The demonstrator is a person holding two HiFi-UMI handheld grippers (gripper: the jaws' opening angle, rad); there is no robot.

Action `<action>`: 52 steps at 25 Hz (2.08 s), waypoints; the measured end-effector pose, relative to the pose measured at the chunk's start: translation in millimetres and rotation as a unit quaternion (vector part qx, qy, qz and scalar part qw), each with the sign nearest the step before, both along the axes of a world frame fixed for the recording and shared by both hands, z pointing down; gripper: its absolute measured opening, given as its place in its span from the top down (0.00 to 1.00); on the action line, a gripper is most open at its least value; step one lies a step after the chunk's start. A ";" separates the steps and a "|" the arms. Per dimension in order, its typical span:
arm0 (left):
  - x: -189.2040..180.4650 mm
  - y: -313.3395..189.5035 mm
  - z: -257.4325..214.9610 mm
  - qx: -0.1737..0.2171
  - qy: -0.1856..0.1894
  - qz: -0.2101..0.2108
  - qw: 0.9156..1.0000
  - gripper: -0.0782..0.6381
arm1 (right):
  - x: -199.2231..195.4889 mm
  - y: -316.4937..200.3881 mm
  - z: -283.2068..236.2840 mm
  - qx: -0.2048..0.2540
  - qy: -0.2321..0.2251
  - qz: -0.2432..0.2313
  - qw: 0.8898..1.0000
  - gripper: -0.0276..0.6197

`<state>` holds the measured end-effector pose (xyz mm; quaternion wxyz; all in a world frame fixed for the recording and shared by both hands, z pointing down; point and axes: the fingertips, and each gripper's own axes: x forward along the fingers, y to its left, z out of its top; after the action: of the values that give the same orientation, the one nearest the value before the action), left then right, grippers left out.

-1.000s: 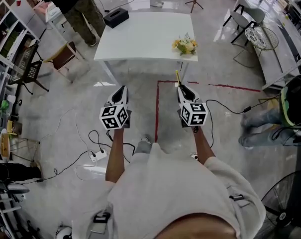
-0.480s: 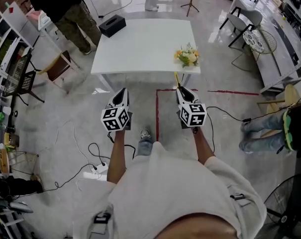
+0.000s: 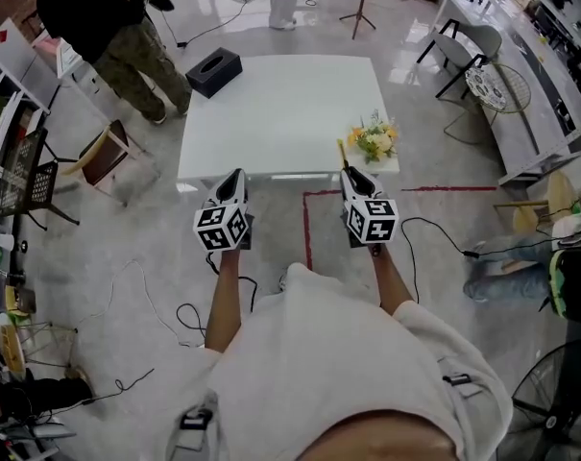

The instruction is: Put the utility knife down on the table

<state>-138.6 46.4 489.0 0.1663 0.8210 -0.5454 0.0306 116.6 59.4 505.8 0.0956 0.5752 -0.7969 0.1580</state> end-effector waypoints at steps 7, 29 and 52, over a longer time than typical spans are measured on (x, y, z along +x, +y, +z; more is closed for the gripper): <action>-16.9 -52.9 2.7 0.002 0.001 0.017 1.000 0.86 | -22.2 -43.3 3.2 -0.001 0.007 0.010 1.000 0.83; -30.1 -163.6 32.0 -0.024 -0.013 0.011 1.000 0.86 | -29.6 -164.4 28.4 -0.018 0.006 0.006 1.000 0.83; -21.4 -312.4 41.6 -0.067 -0.038 -0.068 0.995 0.86 | -39.2 -361.9 42.8 -0.053 -0.027 -0.086 0.995 0.83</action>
<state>-160.0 -266.1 530.6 0.2013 0.7673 -0.6026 0.0869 77.4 -302.5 548.6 0.1176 0.4941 -0.8363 0.2066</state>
